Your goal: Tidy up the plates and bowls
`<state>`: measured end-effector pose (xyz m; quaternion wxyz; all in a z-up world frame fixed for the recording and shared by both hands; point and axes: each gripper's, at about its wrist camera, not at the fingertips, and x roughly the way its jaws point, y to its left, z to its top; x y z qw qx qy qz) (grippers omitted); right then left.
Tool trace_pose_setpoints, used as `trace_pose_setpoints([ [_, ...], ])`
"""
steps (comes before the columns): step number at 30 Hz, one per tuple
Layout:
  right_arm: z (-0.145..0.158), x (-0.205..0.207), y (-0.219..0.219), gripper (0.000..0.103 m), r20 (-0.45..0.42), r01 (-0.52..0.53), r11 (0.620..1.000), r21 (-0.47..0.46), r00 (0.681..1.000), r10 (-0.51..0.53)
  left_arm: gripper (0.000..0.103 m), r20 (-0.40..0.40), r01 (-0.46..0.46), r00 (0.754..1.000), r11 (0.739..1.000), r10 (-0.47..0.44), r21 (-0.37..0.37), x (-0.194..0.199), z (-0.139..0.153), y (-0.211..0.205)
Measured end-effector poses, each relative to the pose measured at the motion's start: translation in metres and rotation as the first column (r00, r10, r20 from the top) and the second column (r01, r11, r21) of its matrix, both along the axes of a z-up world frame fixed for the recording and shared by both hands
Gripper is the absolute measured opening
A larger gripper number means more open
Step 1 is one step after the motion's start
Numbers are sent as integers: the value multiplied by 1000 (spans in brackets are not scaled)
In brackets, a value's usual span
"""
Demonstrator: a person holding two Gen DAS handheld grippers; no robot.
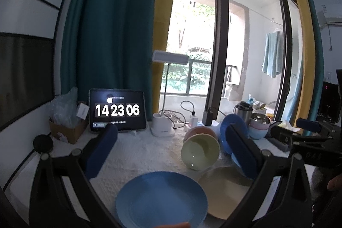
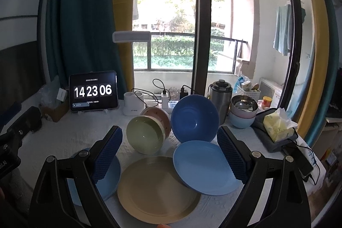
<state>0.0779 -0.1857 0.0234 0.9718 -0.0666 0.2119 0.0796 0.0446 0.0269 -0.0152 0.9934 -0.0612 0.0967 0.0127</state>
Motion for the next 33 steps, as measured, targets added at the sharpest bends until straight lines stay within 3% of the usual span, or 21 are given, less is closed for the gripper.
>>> trace_pose_setpoints([
  [19,-35,41,50,93,-123,-62,997,-55,991,55,102,-126,-64,990,998,61,-16,34,-43,39],
  [33,-81,64,85,91,-258,-130,988,-81,960,105,102,-272,-102,957,995,97,-5,56,-93,66],
])
